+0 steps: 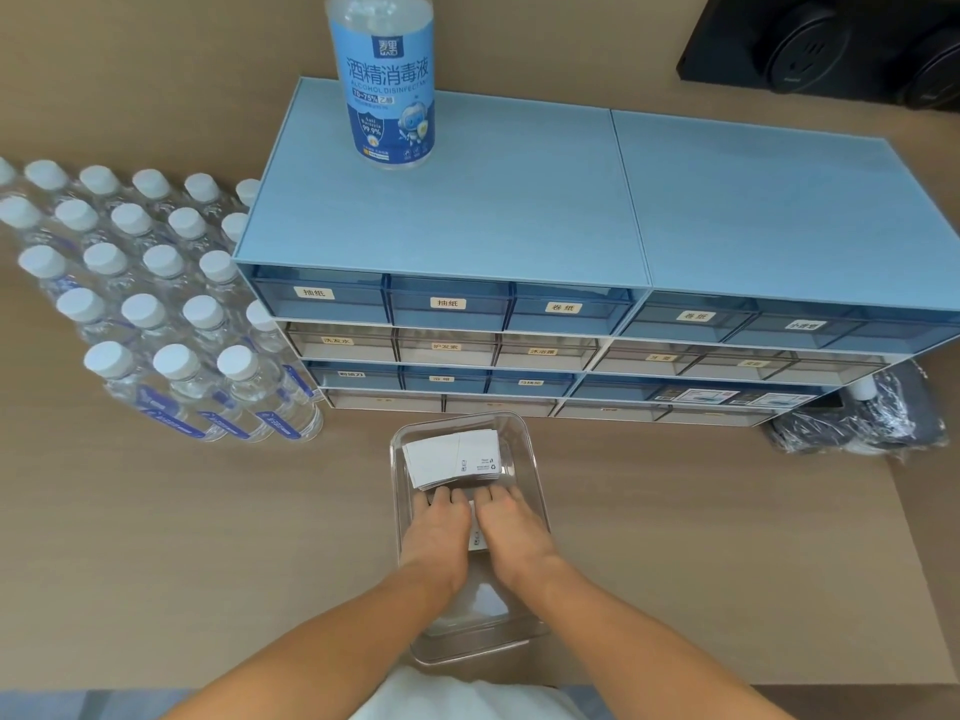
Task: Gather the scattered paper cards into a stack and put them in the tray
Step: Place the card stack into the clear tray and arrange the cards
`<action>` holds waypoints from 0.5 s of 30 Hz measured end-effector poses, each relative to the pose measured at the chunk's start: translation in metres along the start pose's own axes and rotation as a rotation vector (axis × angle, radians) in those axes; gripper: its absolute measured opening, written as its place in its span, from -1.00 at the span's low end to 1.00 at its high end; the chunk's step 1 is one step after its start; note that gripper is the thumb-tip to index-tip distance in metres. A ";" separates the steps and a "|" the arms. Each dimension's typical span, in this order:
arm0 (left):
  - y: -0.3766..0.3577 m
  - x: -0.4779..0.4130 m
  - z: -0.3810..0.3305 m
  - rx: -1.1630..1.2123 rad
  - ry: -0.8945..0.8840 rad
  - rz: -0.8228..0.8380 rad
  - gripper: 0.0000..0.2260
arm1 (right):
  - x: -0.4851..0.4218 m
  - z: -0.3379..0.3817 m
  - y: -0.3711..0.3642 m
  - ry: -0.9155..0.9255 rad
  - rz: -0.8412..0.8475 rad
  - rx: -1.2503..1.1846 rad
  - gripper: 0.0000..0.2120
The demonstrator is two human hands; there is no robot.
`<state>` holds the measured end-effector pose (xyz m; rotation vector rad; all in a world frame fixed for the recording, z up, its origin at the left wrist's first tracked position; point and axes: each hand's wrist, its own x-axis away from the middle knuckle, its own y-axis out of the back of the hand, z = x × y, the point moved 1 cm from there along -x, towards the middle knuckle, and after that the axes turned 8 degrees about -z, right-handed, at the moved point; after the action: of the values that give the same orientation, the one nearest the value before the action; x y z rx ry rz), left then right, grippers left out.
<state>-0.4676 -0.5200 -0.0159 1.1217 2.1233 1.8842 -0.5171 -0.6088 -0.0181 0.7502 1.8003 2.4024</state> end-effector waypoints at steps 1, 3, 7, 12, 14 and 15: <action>0.000 0.000 -0.001 -0.001 -0.002 -0.002 -0.55 | 0.000 0.000 0.000 0.008 0.006 -0.001 -0.54; 0.000 0.001 -0.002 -0.004 0.001 -0.008 -0.56 | -0.001 0.000 -0.001 0.016 0.012 -0.007 -0.53; 0.000 0.004 -0.002 -0.002 -0.001 -0.009 -0.56 | -0.002 -0.001 0.001 0.031 0.036 -0.002 -0.54; 0.004 0.004 -0.003 -0.036 0.012 0.024 -0.52 | -0.003 -0.001 0.005 0.052 0.059 -0.002 -0.48; 0.006 0.004 -0.005 -0.068 0.015 0.042 -0.52 | -0.002 0.000 0.007 0.045 0.069 -0.004 -0.47; 0.007 0.004 -0.005 -0.087 0.017 0.051 -0.52 | -0.002 0.000 0.008 0.041 0.077 -0.001 -0.47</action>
<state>-0.4698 -0.5224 -0.0067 1.1572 2.0174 1.9942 -0.5136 -0.6119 -0.0117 0.7898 1.8177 2.4846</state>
